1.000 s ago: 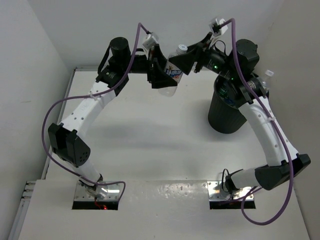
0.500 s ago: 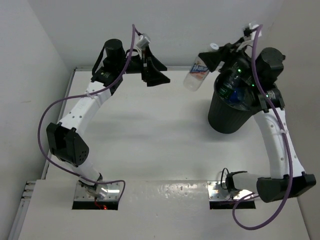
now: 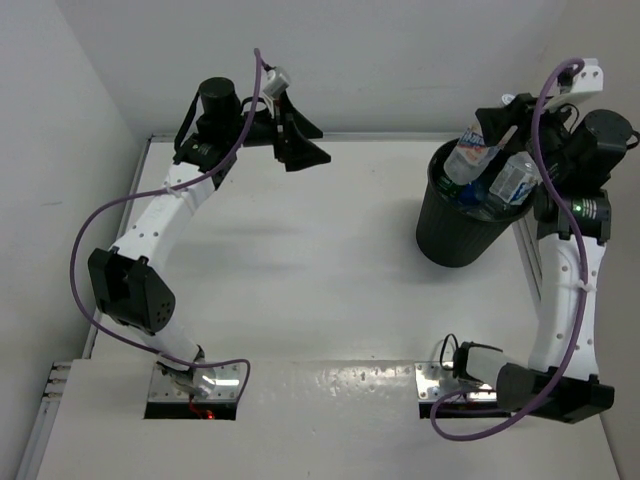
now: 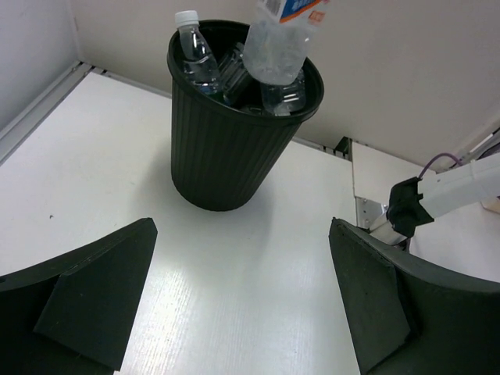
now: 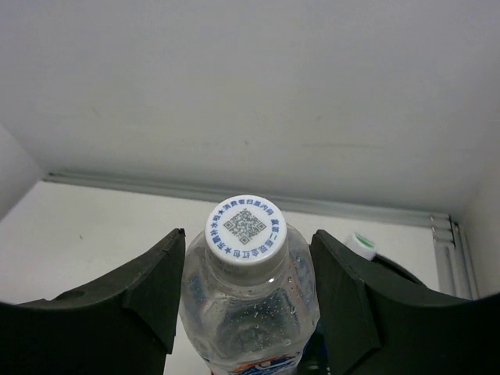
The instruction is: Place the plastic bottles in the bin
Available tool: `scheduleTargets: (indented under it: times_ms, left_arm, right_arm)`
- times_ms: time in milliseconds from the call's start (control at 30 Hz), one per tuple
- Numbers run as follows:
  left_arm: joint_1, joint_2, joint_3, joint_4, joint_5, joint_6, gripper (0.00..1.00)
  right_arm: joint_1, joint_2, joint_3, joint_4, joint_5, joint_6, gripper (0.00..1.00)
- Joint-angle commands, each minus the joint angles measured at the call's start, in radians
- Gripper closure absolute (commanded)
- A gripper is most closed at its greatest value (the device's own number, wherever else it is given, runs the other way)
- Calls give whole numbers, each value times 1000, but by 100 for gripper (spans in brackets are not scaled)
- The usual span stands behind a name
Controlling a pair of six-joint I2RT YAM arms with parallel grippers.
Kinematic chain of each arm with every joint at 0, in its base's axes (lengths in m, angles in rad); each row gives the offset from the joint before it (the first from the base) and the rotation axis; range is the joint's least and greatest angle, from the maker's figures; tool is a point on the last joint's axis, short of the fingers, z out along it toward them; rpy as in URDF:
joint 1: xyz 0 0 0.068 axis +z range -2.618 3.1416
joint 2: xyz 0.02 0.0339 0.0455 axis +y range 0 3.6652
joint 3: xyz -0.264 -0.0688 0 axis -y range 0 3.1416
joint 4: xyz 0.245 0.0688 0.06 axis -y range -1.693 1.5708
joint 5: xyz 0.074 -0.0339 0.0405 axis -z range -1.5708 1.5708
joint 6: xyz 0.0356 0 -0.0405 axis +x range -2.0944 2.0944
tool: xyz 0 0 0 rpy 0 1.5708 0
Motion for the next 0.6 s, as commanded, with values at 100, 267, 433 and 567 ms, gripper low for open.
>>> scheduleTargets:
  times_ms: [100, 267, 433, 567]
  left_arm:
    - [7, -28, -3, -13, 7, 47, 0]
    - [7, -28, -3, -54, -14, 70, 0]
    - [16, -28, 6, -89, -32, 79, 0]
    - [35, 6, 52, -169, -135, 67, 0]
  right_arm:
    - [36, 81, 17, -149, 111, -147, 100]
    - [98, 110, -57, -130, 200, -244, 100]
    - [144, 156, -16, -161, 225, -255, 42]
    - [191, 154, 18, -139, 283, -233, 13]
